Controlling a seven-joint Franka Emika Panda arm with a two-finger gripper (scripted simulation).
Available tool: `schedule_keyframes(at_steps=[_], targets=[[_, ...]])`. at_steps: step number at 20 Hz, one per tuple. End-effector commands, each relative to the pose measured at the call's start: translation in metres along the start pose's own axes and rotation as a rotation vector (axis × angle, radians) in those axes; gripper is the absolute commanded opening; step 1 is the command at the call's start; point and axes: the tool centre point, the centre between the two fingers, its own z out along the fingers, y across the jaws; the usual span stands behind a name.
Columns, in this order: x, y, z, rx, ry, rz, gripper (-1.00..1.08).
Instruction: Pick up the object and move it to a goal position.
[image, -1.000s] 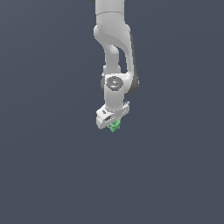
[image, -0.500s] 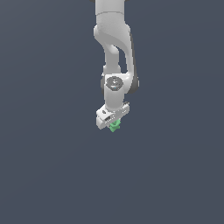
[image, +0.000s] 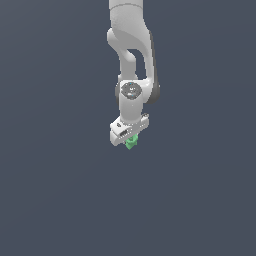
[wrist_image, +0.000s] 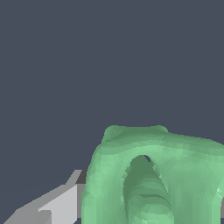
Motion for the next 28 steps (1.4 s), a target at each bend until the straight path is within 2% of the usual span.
schedule_keyframes(at_steps=[1,8,28], targets=[[0.003,0.0,-0.014,-0.001,0.001,0.0,-1.0],[0.013,0.001,-0.072,0.0,0.001,-0.001,-1.0],[0.054,0.009,-0.278,0.001,0.001,-0.002,-1.0]])
